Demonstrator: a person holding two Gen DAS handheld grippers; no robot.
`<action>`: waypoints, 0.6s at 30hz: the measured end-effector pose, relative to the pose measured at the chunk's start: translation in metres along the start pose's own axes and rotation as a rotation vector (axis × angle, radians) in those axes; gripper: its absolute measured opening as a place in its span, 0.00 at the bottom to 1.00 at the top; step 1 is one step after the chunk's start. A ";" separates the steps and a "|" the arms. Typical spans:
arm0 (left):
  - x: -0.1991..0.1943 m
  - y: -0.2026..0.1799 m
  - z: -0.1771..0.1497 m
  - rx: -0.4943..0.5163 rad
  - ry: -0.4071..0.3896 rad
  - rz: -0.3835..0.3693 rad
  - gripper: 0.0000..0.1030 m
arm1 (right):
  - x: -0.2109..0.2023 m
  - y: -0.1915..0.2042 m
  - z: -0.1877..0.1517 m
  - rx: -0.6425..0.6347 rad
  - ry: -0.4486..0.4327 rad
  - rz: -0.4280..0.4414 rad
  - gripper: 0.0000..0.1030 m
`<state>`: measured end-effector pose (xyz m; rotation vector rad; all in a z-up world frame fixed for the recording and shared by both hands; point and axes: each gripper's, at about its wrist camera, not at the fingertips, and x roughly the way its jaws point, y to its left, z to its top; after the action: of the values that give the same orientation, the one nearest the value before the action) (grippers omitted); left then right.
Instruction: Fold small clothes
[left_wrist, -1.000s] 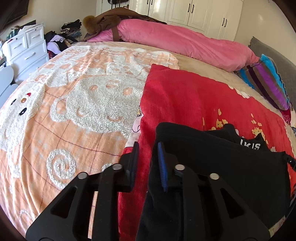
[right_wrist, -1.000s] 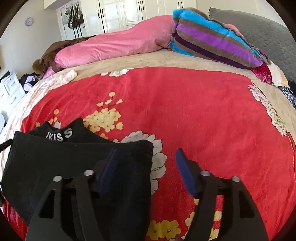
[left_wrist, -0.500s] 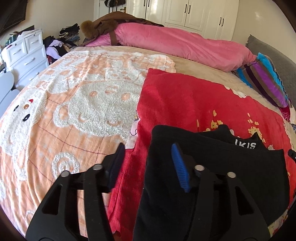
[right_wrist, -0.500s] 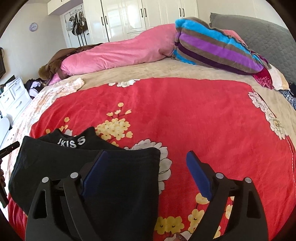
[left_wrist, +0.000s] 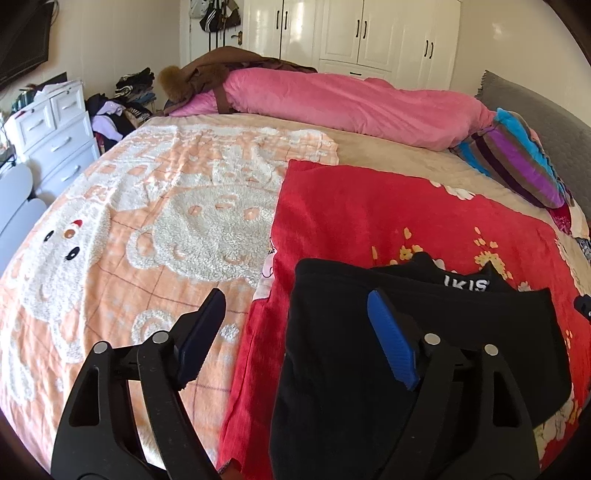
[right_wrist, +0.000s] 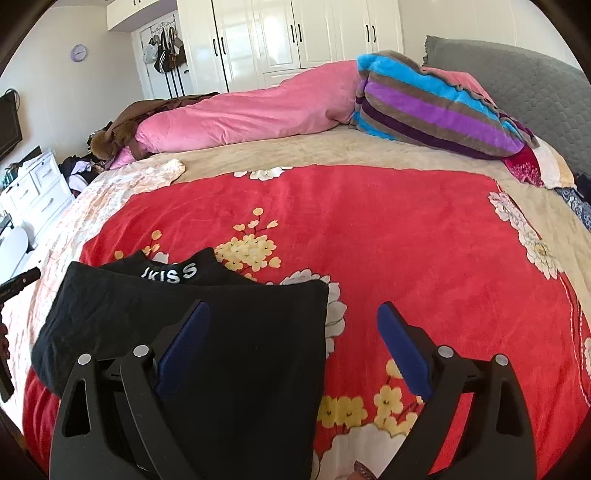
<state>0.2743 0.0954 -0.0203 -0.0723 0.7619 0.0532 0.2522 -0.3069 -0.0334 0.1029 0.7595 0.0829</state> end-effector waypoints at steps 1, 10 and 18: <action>-0.004 -0.001 -0.001 0.006 -0.004 0.001 0.70 | -0.003 0.000 0.000 0.007 -0.001 0.003 0.89; -0.029 0.014 -0.019 -0.046 0.014 -0.010 0.71 | -0.025 0.007 -0.029 0.014 0.074 0.047 0.90; -0.021 0.013 -0.061 -0.067 0.152 -0.024 0.71 | -0.018 0.013 -0.067 0.053 0.208 0.065 0.88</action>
<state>0.2160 0.1030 -0.0507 -0.1506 0.9108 0.0503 0.1924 -0.2920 -0.0678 0.1713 0.9663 0.1366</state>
